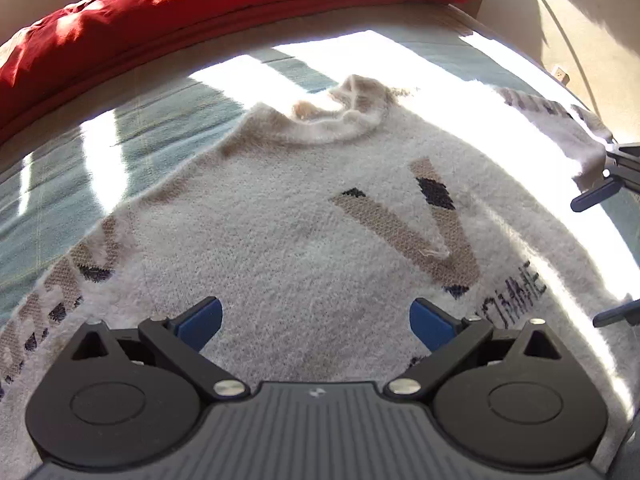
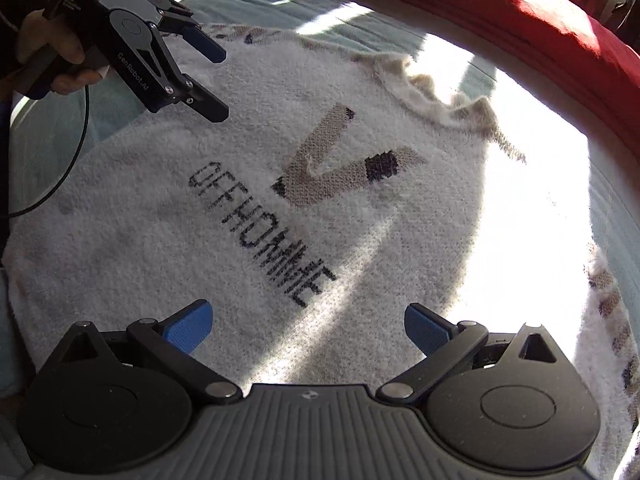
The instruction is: Fold clothes
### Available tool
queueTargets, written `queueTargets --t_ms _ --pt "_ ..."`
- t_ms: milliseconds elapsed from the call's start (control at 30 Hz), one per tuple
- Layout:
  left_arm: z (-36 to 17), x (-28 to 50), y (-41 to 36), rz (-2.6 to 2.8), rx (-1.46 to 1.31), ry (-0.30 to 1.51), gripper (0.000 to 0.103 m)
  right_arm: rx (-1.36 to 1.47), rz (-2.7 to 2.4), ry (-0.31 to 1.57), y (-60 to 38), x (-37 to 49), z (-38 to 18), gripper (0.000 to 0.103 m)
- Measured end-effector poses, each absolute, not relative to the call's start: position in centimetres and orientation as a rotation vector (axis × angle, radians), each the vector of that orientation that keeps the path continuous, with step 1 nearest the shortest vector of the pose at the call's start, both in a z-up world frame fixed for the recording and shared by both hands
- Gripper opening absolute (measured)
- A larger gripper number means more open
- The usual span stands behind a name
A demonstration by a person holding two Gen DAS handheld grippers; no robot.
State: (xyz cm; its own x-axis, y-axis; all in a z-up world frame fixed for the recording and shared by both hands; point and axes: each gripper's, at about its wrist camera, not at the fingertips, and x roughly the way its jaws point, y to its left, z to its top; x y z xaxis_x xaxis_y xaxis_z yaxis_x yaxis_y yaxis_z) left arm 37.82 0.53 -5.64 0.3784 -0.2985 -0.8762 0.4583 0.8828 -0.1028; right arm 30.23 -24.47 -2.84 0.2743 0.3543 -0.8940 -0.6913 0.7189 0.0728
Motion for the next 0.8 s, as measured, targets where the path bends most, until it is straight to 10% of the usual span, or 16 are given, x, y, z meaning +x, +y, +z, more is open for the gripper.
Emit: queueTargets --t_ms 400,800 --pt "-10.2 43.5 2.1 -0.155 -0.2 1.123 0.1 0.355 0.364 1.188 -25.4 42.5 -8.5 0.103" --pt "-11.4 43.6 1.1 -0.114 -0.128 1.098 0.102 0.219 0.219 1.08 -22.0 41.1 -9.3 0.103"
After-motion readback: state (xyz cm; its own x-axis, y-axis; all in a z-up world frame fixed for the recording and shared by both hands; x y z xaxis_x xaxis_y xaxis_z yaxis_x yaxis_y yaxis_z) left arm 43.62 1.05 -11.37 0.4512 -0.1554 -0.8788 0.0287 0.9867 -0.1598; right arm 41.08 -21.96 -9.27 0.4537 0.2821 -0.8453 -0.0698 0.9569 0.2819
